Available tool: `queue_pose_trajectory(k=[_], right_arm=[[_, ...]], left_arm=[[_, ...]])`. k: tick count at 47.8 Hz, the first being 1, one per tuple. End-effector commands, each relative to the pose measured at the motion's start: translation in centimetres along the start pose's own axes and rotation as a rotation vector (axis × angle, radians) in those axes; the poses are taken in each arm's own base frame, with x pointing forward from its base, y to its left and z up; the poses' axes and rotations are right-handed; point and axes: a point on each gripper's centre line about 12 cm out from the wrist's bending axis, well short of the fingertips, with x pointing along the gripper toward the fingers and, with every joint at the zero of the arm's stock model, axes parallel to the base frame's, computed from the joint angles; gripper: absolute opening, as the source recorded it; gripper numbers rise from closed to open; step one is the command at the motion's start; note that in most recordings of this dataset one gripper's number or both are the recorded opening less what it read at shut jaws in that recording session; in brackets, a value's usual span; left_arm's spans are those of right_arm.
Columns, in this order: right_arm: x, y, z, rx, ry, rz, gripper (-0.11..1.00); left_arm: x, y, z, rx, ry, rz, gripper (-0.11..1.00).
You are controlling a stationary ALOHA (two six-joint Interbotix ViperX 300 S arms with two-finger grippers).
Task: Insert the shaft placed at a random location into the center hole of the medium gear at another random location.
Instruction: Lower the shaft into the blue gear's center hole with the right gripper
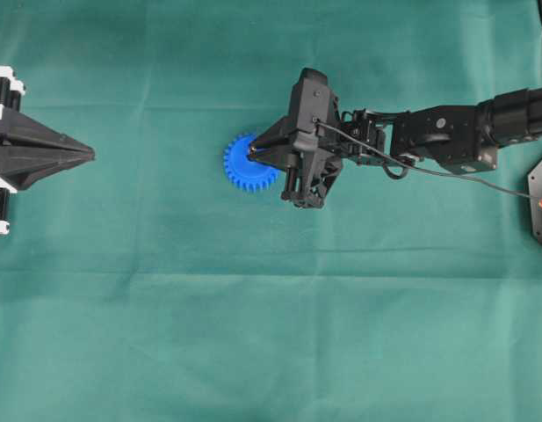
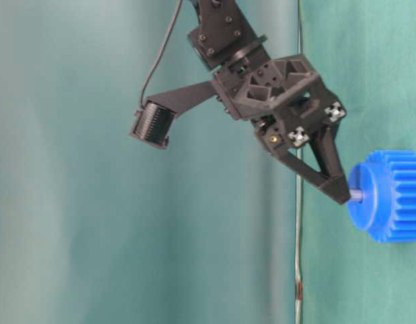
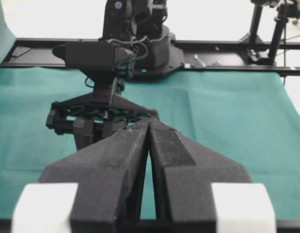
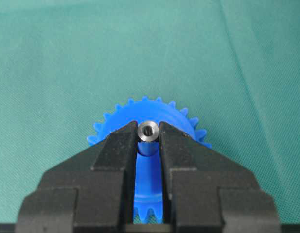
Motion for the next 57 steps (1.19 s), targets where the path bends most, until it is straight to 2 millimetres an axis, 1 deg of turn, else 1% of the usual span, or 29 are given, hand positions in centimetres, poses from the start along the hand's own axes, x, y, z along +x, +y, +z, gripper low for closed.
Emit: queue_pose_trajectory(k=[1, 8, 44, 46, 48, 53, 57], right_arm=[[0.08, -0.04, 1.19, 0.015, -0.043, -0.002, 0.13], [0.31, -0.05, 0.84, 0.015, -0.035, -0.002, 0.13], [0.31, -0.05, 0.71, 0.015, -0.025, -0.002, 0.15], [0.3, -0.05, 0.65, 0.015, -0.023, -0.002, 0.19], [0.3, -0.05, 0.63, 0.015, -0.022, -0.002, 0.29], [0.31, 0.14, 0.65, 0.012, -0.02, 0.002, 0.62], [0.3, 0.27, 0.52, 0.011, -0.014, 0.004, 0.83]], left_arm=[[0.29, 0.02, 0.84, 0.003, -0.02, 0.001, 0.0], [0.28, 0.02, 0.77, 0.002, -0.018, 0.001, 0.0], [0.28, 0.02, 0.77, 0.003, -0.018, 0.001, 0.0], [0.28, 0.02, 0.77, 0.003, -0.018, 0.001, 0.0], [0.28, 0.02, 0.77, 0.002, -0.018, 0.001, 0.0], [0.28, 0.02, 0.77, 0.003, -0.018, 0.001, 0.0], [0.28, 0.02, 0.77, 0.003, -0.018, 0.001, 0.0]])
